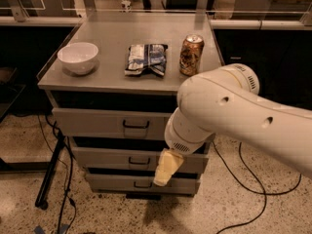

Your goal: Open top drawer

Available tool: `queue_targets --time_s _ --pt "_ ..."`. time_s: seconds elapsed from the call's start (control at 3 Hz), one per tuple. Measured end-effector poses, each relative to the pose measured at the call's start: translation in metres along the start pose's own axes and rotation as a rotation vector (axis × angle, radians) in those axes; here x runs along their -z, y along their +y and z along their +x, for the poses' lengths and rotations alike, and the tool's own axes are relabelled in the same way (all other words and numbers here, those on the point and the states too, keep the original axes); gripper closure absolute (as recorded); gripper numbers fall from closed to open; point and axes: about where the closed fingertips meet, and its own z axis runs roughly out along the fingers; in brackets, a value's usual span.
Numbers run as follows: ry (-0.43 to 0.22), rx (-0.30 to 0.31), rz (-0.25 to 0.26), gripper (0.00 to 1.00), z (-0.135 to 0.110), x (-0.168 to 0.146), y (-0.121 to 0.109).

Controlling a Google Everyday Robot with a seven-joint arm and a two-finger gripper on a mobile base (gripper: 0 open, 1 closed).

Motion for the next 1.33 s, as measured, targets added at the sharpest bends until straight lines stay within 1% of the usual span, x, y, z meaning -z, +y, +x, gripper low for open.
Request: queue_targets --time_s 0.33,0.67,1.0,1.33 --pt "-0.006 -0.031 0.053 0.0 -0.02 -0.024 -0.01" --pt "-0.004 -0.053 0.094 0.0 -0.041 -0.044 -0.027" --pt "0.0 -0.059 0.106 0.0 -0.044 -0.045 -0.03" --pt "-0.041 -0.027 0.076 0.0 -0.05 -0.053 -0.018"
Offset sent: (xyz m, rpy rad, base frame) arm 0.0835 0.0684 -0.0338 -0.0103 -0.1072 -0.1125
